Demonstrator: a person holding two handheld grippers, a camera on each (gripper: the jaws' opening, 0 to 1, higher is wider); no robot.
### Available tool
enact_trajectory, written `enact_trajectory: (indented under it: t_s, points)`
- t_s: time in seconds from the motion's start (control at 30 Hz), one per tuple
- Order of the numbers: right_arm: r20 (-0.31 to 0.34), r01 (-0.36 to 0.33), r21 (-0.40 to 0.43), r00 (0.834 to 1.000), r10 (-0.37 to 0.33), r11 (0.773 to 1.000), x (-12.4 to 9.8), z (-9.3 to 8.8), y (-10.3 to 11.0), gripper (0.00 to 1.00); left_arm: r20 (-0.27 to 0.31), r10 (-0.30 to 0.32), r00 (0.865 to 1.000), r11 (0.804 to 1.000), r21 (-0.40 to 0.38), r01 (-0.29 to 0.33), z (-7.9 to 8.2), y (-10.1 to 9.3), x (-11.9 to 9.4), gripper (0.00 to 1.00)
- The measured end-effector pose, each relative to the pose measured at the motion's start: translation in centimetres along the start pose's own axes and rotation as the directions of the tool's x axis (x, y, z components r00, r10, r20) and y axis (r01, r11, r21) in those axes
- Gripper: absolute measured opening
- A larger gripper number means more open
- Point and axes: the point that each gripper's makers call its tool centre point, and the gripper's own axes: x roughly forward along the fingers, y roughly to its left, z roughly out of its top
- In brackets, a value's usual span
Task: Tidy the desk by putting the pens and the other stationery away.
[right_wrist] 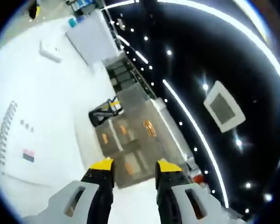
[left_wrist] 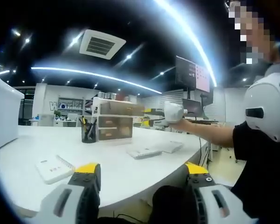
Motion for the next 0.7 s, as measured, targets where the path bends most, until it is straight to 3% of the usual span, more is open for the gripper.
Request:
enact_trajectory:
  t_s: [0.1, 0.2, 0.4, 0.47, 0.6, 0.7]
  points:
    - [0.0, -0.007, 0.089, 1.0, 0.007, 0.996, -1.4, -0.7, 0.3, 0.34, -0.008, 0.001, 1.0, 1.0, -0.001, -0.001, -0.1, 0.1, 0.1, 0.71]
    - [0.008, -0.028, 0.218, 1.0, 0.027, 0.975, -2.8, -1.4, 0.9, 0.35, -0.013, 0.0, 1.0, 1.0, -0.001, 0.0, -0.2, 0.1, 0.3, 0.71]
    - [0.032, -0.07, 0.429, 0.998, 0.062, 0.901, -5.4, -2.0, 2.4, 0.37, -0.023, -0.002, 1.0, 1.0, -0.001, 0.002, -0.4, 0.1, 0.7, 0.71]
    - [0.037, -0.077, 0.458, 0.997, 0.067, 0.885, -6.0, -2.2, 2.7, 0.38, -0.025, -0.002, 1.0, 1.0, -0.001, 0.002, -0.4, 0.1, 0.8, 0.71]
    - [0.064, -0.092, 0.586, 0.996, 0.067, 0.805, -8.0, -2.5, 3.5, 0.4, -0.031, -0.005, 1.0, 1.0, 0.0, 0.005, -0.5, 0.1, 1.2, 0.71]
    - [0.067, -0.088, 0.609, 0.996, 0.06, 0.789, -9.2, -3.0, 4.1, 0.42, -0.037, -0.005, 0.999, 1.0, 0.0, 0.005, -0.6, 0.1, 1.4, 0.71]
